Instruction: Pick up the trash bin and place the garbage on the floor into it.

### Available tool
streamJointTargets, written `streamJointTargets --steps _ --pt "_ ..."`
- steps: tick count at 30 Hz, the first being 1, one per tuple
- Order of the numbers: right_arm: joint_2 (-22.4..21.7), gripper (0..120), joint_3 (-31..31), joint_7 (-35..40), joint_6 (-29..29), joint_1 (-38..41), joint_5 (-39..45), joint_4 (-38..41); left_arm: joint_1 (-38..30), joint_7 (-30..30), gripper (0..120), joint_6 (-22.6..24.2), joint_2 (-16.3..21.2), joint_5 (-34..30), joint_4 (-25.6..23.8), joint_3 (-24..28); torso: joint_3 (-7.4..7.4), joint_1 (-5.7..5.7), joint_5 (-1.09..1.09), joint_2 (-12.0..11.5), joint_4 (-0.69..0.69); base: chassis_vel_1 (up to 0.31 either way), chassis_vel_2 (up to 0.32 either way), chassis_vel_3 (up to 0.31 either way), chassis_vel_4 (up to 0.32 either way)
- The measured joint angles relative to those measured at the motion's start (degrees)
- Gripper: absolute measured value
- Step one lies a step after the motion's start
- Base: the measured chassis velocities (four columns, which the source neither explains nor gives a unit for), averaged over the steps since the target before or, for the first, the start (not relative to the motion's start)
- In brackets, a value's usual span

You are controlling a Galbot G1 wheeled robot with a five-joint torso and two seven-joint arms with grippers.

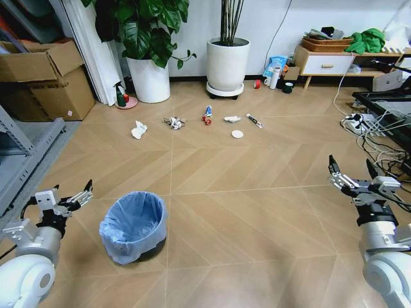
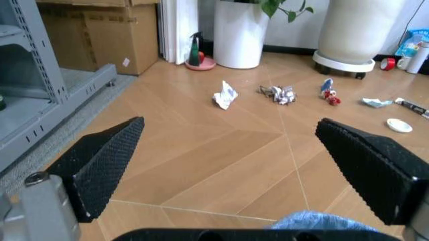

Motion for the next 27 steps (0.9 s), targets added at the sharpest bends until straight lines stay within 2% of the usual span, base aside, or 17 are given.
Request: streamJointTargets --steps 12,18,20,27 --pt "0.2 100 0.4 0.0 -0.1 -0.7 0.0 0.5 -0.1 0.2 100 -0.1 0.5 0.1 0.4 0.6 0.0 0.0 0.0 0.0 0.0 0.0 0.0 0.0 0.0" --pt "0.4 100 0.3 0.0 -0.3 -1.1 -0.2 0.5 -2.0 -1.5 100 1.9 1.8 -4.5 3.1 4.4 0.0 0.0 -0.01 0.0 0.0 0.0 0.0 0.0 0.0" --pt "0.7 100 0.1 0.0 -0.3 -2.0 -0.7 0.2 -3.9 -3.1 100 3.8 2.6 -7.7 5.9 7.2 0.0 0.0 0.0 0.0 0.0 0.0 0.0 0.0 0.0" --pt "0.9 100 0.1 0.0 -0.2 -2.7 -1.4 -0.2 -5.8 -5.0 100 7.2 4.3 -9.9 9.4 11.9 0.0 0.0 0.0 0.0 -0.01 0.0 0.0 0.0 0.0"
